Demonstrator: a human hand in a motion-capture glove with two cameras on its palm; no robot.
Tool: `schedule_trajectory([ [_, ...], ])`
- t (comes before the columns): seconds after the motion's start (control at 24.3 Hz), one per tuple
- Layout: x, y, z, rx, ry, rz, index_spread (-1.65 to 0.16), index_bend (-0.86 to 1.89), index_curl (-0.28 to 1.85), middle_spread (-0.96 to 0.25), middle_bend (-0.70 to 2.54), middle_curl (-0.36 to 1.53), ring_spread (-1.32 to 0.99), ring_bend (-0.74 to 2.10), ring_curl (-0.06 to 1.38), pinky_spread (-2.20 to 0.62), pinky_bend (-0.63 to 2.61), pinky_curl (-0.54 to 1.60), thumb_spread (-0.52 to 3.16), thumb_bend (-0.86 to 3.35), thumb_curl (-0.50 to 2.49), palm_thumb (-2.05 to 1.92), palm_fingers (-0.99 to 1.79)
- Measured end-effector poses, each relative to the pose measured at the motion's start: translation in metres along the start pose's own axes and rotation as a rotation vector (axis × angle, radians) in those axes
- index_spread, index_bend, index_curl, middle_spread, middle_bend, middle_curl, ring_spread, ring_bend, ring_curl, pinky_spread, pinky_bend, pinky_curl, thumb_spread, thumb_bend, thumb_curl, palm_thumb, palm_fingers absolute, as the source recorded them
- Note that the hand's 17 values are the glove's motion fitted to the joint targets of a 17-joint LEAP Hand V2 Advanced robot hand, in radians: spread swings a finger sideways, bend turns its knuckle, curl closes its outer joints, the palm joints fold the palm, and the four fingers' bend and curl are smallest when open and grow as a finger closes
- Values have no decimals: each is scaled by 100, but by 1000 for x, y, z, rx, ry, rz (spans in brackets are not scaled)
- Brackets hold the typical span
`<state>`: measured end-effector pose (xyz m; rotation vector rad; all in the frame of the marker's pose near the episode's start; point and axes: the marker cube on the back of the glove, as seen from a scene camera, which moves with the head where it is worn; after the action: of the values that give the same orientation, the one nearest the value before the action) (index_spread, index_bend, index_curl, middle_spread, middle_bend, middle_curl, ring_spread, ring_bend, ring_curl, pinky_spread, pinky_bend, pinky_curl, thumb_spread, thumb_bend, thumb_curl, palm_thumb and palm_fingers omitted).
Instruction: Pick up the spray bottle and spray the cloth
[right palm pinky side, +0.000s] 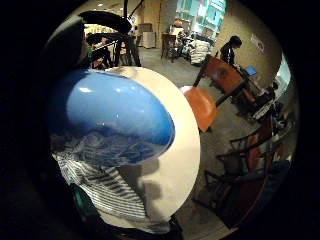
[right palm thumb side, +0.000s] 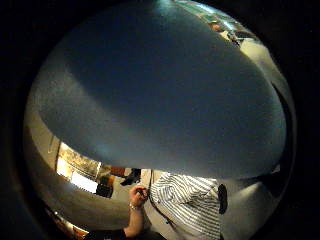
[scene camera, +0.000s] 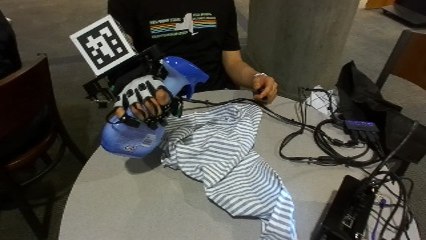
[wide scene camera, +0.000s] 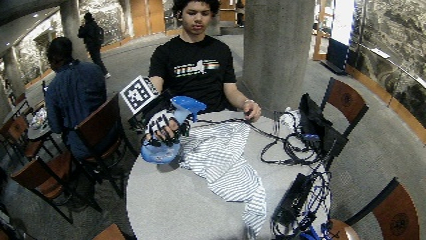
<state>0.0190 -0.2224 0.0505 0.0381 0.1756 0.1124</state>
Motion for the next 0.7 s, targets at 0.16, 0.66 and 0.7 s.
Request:
schedule_trajectory([
  [0.16,-9,5,-3,-33,109,-37,-15,37,57,-9,50,53,-16,57,49,-9,23,43,38,-3,69,102,126],
  [0.66,-16,1,-1,17,292,-110,-15,37,59,-10,51,53,-17,58,50,-11,22,45,35,-3,71,102,126],
  [0.7,-16,2,-1,11,298,-117,-15,37,59,-10,51,53,-17,58,50,-11,22,46,35,-3,71,102,126],
])
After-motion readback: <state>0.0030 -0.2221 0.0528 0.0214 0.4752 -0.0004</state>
